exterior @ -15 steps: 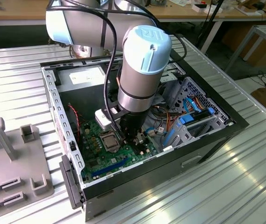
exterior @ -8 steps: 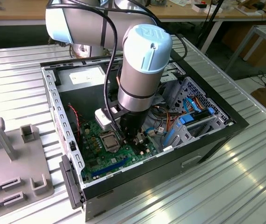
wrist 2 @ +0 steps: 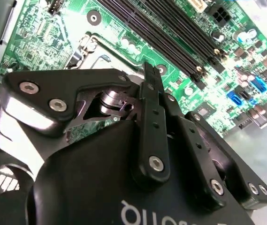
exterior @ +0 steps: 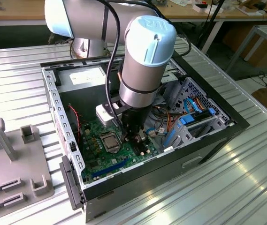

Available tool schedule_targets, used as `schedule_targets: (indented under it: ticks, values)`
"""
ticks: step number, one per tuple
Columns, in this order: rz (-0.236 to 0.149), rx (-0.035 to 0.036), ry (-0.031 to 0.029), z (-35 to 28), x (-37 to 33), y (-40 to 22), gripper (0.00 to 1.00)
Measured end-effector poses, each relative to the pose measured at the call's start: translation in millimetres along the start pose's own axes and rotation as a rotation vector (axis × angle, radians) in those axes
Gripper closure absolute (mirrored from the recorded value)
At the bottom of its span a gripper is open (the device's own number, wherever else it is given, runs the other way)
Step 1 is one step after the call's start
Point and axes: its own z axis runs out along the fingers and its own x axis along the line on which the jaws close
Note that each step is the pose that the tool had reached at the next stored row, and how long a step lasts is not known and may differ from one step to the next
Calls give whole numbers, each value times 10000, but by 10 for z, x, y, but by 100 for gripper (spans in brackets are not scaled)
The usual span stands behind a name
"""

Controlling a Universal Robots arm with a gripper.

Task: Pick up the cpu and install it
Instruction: 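Install the second cpu locking lever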

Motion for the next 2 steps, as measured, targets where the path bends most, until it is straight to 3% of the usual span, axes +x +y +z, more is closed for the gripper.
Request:
schedule_targets:
  ticks: [1, 2]
  values:
    - [-1, 0, 0, -95, -2, 28, 89]
    - [0, 0, -1, -95, -3, 31, 89]
